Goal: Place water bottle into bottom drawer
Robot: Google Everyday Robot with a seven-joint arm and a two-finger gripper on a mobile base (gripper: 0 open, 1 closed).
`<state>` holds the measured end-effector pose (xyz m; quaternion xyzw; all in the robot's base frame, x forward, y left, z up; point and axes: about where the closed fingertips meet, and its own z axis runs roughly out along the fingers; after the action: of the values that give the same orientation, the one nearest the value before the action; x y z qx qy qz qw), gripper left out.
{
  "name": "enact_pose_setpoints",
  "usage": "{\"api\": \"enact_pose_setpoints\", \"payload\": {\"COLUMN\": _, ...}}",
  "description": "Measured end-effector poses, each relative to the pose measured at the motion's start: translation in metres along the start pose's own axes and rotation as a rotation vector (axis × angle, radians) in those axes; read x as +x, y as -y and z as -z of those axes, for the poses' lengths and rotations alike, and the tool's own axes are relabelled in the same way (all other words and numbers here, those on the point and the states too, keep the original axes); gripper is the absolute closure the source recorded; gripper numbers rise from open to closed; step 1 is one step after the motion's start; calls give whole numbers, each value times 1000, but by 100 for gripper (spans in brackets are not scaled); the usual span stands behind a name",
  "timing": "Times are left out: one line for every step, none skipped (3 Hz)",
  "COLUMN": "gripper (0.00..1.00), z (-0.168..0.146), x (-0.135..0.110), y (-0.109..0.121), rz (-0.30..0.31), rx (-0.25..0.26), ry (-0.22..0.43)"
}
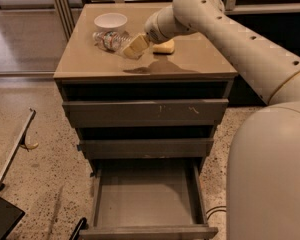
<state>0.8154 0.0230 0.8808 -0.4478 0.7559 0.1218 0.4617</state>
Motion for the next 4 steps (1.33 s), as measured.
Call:
{"api": "enact_pose_setpoints", "payload": {"gripper": 0, "z": -33, "x": -3, "y": -9, "rz": -28, "rx": -91, "ry": 23}}
{"api": "enact_pose_setpoints", "payload": {"gripper": 9, "z": -51, "x": -8, "y": -15, "rz": -40, "rx": -142, "ry": 43}}
{"api": "enact_pose_setpoints", "payload": {"gripper": 27, "z": -58, "x": -13, "y": -19, "rz": -44, "rx": -164, "ry": 57}}
{"api": "enact_pose_setpoints", "payload": {"gripper": 51, "z": -60, "x": -15, "y": -21, "rz": -37, "rx": -176, "ry": 54}}
